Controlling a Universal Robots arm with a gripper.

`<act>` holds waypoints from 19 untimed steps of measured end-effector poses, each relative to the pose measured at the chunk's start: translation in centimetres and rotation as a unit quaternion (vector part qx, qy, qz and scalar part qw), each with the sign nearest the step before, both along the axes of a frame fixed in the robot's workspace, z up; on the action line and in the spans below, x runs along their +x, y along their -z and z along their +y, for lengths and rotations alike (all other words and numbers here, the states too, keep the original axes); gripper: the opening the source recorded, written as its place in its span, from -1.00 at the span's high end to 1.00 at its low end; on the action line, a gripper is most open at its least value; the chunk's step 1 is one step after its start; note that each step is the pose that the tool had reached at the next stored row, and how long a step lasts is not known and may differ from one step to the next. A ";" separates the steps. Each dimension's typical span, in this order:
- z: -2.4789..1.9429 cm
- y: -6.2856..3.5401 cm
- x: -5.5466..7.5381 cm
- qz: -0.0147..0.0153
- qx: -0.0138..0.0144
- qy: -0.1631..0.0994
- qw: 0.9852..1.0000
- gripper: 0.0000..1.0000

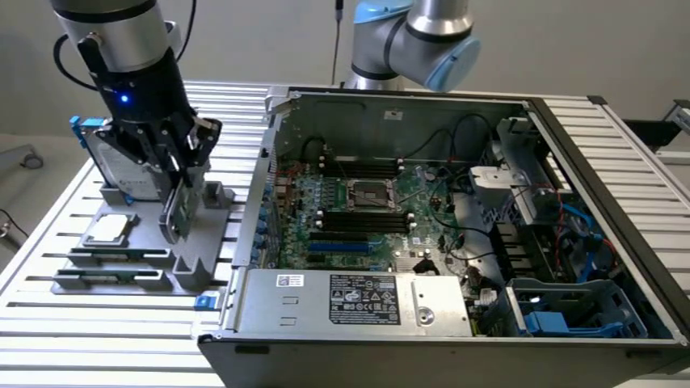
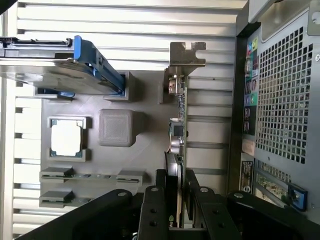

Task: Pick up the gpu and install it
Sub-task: 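Pick up the gpu and move the gpu toward the slot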

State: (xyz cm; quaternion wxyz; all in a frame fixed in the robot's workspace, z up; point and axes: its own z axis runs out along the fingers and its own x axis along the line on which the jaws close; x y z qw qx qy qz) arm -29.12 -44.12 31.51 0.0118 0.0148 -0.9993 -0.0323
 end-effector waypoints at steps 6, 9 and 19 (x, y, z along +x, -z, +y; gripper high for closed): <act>0.00 -2.73 0.4 0.000 0.000 0.000 1.000 0.47; 0.00 -4.09 0.8 0.000 0.000 -0.002 1.000 0.47; 0.00 -8.65 2.9 0.000 0.004 -0.009 1.000 0.47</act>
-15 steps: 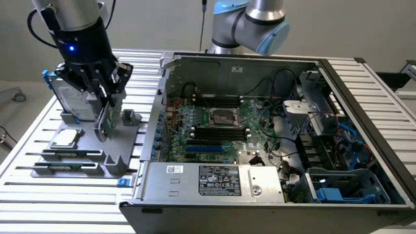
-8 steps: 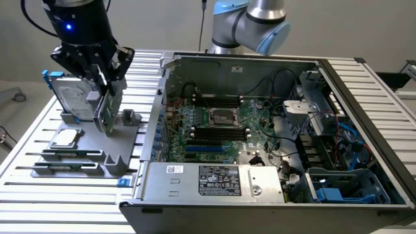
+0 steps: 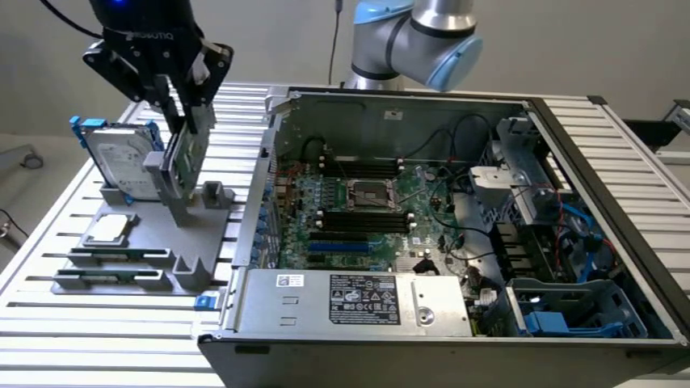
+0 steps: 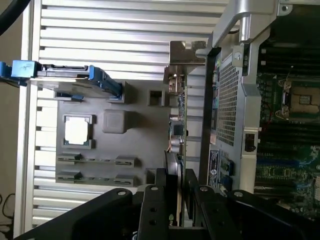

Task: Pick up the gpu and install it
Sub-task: 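Pick up the gpu and move the gpu toward the slot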

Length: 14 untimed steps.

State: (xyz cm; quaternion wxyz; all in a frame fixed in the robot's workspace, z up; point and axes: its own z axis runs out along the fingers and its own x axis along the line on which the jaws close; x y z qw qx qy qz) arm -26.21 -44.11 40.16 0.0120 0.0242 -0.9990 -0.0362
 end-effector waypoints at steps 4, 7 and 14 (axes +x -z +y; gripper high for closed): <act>0.00 -1.76 1.4 0.001 0.003 -0.003 1.000 0.47; 0.00 -2.25 2.8 0.002 0.003 -0.003 1.000 0.47; 0.00 -2.30 6.0 0.002 0.003 -0.003 1.000 0.47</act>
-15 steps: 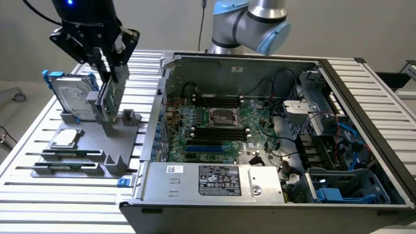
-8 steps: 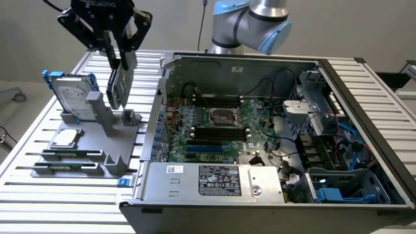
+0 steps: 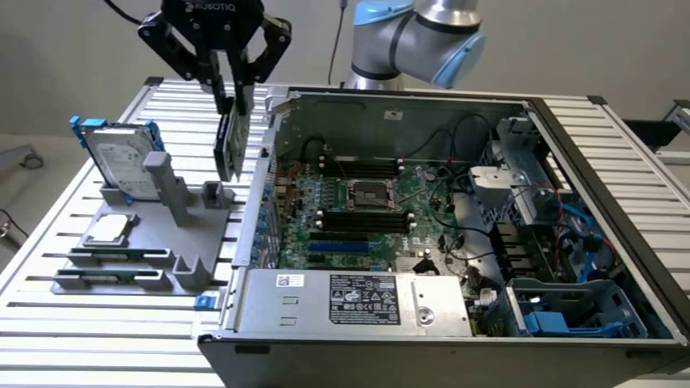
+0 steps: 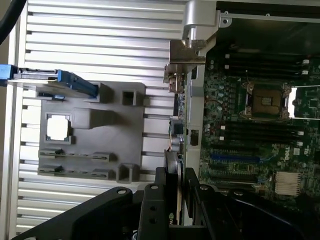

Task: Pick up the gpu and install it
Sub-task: 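Pick up the gpu and move the gpu toward the slot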

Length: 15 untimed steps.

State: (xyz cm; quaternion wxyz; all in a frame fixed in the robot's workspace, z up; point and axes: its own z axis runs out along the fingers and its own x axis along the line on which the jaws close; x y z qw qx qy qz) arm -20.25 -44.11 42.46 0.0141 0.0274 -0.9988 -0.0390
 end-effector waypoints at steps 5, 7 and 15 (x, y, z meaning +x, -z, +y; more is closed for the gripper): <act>0.03 0.00 2.3 0.000 0.000 0.000 1.000 0.47; 0.05 0.01 3.2 0.000 0.000 0.000 1.000 0.47; 0.31 0.77 6.8 0.000 -0.001 0.000 1.000 0.47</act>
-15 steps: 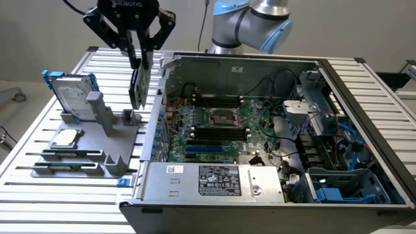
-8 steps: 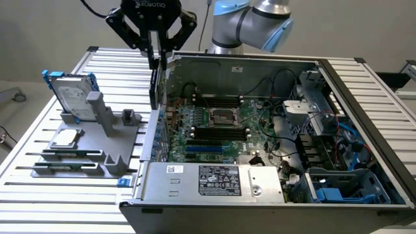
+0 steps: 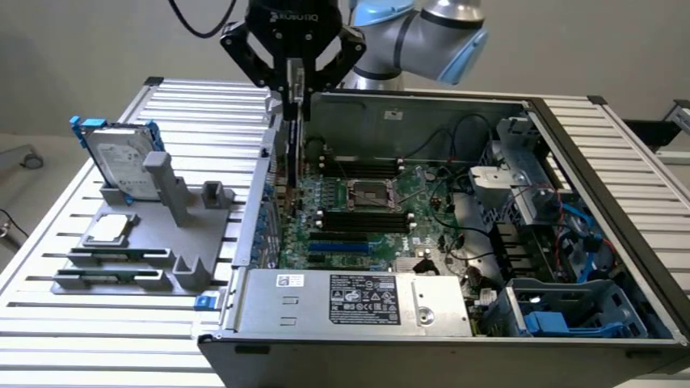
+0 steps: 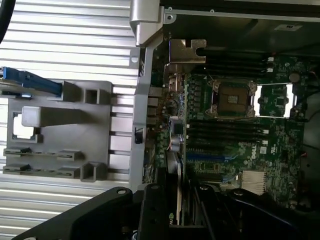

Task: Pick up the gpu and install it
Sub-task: 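Pick up the gpu and move the gpu toward the slot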

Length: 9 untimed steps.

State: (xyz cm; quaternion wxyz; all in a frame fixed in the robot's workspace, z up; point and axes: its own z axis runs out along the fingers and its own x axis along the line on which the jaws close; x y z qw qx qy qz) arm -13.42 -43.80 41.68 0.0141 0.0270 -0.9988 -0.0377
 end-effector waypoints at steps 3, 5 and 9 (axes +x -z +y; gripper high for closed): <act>0.24 0.53 1.3 0.000 0.000 0.000 1.000 0.47; 0.39 0.91 2.3 0.000 0.000 0.000 1.000 0.47; 0.62 1.63 4.0 0.000 0.000 0.001 1.000 0.47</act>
